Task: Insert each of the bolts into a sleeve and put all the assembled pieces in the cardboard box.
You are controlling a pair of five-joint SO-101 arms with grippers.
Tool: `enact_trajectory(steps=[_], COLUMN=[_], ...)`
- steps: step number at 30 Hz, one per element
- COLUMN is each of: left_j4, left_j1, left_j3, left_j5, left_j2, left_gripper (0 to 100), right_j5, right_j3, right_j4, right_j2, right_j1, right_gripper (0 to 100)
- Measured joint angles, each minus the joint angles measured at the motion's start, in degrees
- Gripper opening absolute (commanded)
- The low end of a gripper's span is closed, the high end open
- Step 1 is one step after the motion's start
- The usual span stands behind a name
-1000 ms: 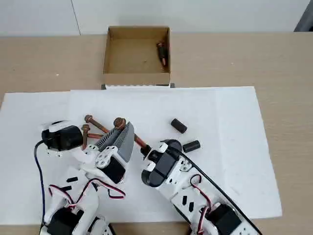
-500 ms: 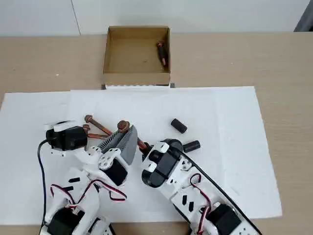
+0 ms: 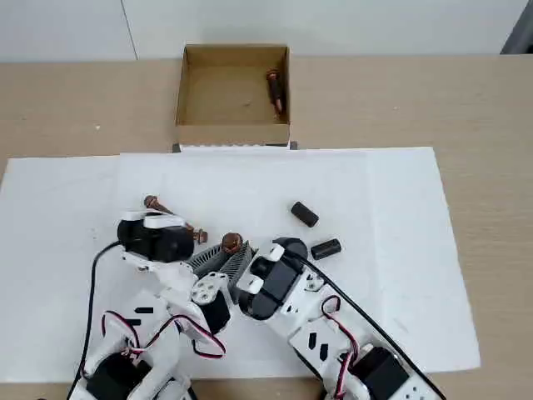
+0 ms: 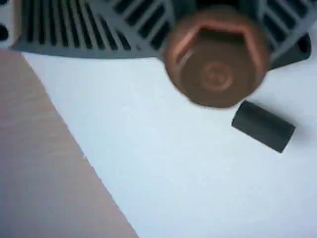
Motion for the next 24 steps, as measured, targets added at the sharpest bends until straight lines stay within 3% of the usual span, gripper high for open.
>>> enact_trajectory(steps=[5, 11, 24], left_j4=[0.00, 0.09, 1.32], left_j1=[0.09, 0.09, -5.36], left_j3=[1.23, 1.76, -0.70], left_j5=[-2.73, -3.52, -7.12], left_j2=[-0.09, -0.18, 0.26], left_gripper=[2, 21, 21], right_j5=[0.00, 0.00, 0.00], right_j3=[0.62, 0.62, 0.88], right_j4=[0.09, 0.09, 0.00], right_j2=[0.09, 0.09, -0.09], right_j1=[0.00, 0.35, 0.26], right_gripper=[0.2, 0.2, 0.2])
